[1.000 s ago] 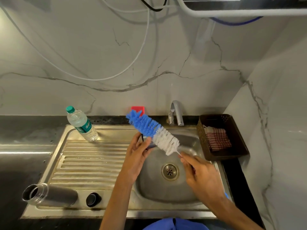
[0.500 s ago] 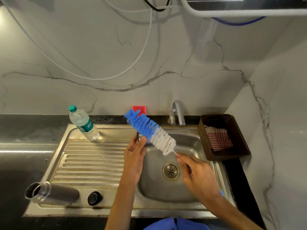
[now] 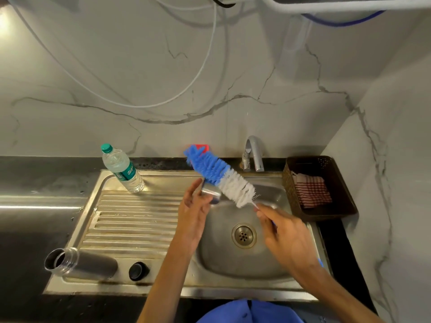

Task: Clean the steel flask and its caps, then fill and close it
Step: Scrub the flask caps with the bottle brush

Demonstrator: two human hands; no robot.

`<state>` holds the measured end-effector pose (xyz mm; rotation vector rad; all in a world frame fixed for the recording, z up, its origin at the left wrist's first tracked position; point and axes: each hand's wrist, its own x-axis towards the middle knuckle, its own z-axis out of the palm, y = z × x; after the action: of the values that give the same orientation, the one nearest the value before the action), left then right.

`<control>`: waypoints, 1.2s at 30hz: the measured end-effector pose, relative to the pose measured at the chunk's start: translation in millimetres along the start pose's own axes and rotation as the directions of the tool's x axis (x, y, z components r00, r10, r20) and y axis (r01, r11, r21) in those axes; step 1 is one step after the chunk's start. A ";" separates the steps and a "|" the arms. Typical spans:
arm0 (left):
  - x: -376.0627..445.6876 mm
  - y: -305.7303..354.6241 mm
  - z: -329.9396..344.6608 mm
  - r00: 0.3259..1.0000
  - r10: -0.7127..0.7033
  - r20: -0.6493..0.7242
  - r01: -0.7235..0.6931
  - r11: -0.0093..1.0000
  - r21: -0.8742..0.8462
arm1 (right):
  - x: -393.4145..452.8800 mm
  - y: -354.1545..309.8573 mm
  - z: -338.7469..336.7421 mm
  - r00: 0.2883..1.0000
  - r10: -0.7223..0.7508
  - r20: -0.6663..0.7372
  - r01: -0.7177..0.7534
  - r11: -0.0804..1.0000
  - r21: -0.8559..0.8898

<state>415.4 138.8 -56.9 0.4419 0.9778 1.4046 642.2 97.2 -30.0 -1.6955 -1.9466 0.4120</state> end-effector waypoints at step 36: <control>-12.3 -32.9 28.0 0.981 -0.166 -0.101 0.180 0.971 0.159 | -30.7 16.4 21.5 0.983 0.183 -0.026 -0.182 0.983 0.030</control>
<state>458.9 129.4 -62.9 0.4110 1.1830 1.1971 646.0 72.3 -62.2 -1.8589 -1.7638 0.4767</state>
